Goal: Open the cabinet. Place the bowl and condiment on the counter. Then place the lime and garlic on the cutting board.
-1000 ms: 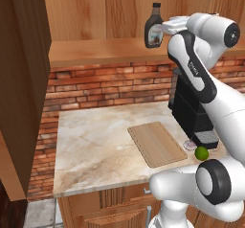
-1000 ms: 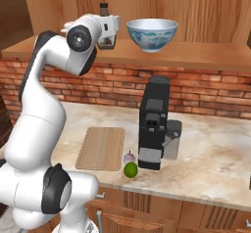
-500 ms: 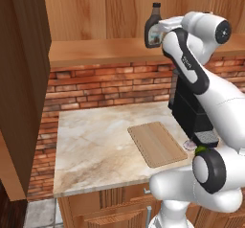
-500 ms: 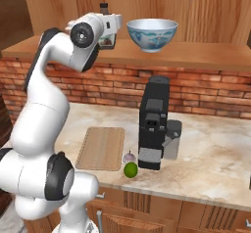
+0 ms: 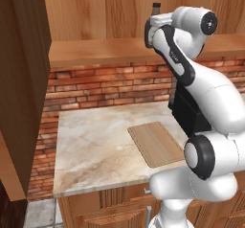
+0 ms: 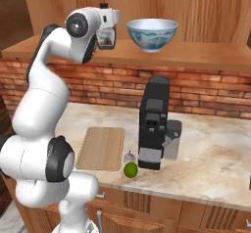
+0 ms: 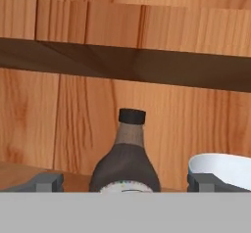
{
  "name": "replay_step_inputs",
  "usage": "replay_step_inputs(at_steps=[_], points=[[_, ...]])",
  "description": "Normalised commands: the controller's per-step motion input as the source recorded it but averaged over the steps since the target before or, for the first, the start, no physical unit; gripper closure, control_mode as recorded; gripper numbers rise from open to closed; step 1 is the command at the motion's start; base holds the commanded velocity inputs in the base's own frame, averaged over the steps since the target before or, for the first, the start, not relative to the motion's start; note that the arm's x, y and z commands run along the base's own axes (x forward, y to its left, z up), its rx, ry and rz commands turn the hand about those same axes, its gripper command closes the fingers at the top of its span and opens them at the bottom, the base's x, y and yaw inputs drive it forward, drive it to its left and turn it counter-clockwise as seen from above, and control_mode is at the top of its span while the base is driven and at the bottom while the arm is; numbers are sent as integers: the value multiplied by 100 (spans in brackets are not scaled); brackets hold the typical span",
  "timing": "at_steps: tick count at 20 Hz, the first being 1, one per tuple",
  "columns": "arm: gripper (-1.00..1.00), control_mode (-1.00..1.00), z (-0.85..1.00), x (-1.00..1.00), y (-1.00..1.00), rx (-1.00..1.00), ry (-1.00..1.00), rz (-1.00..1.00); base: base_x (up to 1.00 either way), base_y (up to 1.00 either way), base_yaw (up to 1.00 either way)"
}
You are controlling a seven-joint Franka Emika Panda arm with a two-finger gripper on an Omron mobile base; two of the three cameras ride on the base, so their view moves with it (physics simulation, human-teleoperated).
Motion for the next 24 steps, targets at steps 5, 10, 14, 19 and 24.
replay_step_inputs(at_steps=[5,10,14,19,24], points=[[-100,-100,5,29,9,0,0,-4,0,0,0],[-100,-100,0,30,0,0,0,-3,0,0,0],[-100,-100,0,31,0,0,1,-1,0,0,0],[-100,-100,-8,18,0,0,0,0,0,0,0],[-100,-100,-15,16,0,-2,0,0,0,0,0]])
